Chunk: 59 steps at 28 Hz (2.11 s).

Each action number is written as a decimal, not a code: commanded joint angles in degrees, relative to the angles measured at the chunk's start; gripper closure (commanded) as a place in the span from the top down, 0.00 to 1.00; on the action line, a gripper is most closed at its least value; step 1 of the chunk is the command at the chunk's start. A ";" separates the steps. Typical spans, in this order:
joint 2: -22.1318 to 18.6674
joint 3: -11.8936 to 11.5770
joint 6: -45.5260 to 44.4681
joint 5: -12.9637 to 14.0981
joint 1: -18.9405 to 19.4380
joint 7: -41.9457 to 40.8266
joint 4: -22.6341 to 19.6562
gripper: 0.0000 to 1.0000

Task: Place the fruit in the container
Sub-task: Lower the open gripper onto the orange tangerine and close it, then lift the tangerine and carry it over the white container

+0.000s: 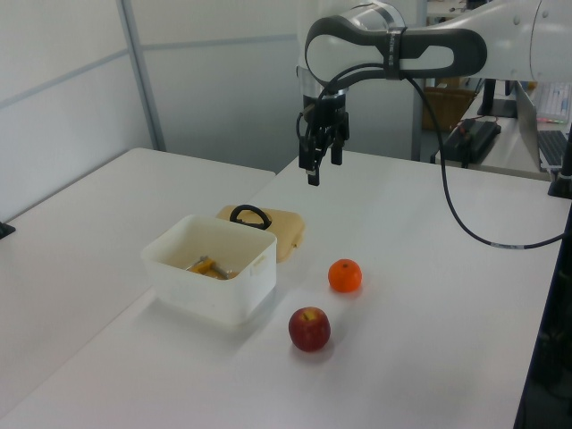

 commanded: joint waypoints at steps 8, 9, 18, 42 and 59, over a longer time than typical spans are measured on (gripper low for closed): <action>-0.42 -0.43 1.54 0.68 -0.30 -6.52 -5.12 1.00; -0.60 -0.34 2.33 0.51 -0.21 -6.43 -6.17 1.00; -0.08 -0.43 14.62 -4.41 -0.21 -3.80 -16.45 1.00; 4.76 -0.34 30.81 -19.18 0.05 6.66 -29.21 1.00; 7.04 -0.25 31.34 -21.29 2.07 8.95 -28.77 1.00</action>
